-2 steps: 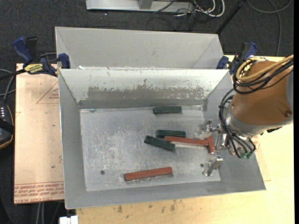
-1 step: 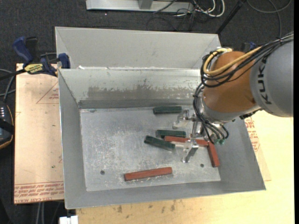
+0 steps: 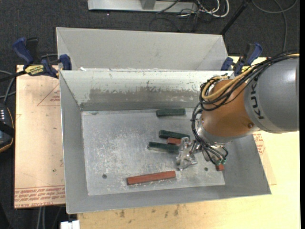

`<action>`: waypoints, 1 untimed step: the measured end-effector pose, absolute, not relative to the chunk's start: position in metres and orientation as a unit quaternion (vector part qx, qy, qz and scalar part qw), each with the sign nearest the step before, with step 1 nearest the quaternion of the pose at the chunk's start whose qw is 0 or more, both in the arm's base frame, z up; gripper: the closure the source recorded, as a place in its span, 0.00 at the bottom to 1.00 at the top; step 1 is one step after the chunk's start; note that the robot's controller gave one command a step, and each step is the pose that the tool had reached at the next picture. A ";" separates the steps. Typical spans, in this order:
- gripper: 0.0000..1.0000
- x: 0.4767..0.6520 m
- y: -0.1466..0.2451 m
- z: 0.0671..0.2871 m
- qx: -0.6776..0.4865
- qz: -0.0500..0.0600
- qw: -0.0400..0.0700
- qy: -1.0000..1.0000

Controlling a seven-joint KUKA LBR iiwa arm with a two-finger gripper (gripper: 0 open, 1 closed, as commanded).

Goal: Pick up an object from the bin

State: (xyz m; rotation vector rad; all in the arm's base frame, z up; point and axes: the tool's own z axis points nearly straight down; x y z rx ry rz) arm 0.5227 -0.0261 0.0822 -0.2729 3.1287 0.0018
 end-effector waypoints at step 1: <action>1.00 0.523 -0.026 0.082 -0.087 0.001 0.000 0.996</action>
Offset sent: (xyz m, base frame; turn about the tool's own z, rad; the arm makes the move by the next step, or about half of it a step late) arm -0.0062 0.0167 0.0817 0.0835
